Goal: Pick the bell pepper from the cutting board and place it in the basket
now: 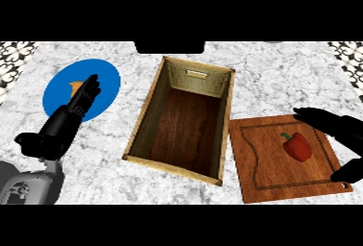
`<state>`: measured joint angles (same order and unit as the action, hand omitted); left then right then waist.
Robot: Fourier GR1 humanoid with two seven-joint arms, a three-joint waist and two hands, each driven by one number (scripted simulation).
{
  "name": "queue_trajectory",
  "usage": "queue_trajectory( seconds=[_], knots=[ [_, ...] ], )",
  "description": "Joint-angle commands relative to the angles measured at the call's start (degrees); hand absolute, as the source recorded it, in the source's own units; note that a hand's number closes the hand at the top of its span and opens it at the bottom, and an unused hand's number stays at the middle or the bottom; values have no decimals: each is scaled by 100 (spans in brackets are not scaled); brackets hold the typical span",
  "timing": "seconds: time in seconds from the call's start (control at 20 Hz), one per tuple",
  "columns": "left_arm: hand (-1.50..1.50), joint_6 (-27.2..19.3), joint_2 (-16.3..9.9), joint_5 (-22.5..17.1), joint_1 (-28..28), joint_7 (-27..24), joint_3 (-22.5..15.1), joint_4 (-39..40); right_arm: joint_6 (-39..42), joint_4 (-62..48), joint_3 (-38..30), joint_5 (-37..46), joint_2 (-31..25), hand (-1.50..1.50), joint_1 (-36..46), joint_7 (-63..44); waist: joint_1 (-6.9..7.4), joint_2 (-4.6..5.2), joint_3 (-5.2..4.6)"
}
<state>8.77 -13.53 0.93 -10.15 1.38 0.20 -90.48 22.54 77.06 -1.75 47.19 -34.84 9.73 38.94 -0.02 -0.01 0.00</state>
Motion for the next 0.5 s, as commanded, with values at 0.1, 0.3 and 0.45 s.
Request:
queue_trajectory(
  seconds=[0.1,0.3,0.45],
  knots=[
    [0,128,52,175,-36,-414,115,349,-461,-659,184,566,374,-150,202,154,15,7,0],
    [0,33,261,157,-80,366,-4,-298,-236,-25,131,653,527,-150,-39,-254,4,-4,0],
    [0,300,151,125,121,-17,136,-147,-458,-509,199,888,766,-150,194,-240,14,0,0]
  ],
)
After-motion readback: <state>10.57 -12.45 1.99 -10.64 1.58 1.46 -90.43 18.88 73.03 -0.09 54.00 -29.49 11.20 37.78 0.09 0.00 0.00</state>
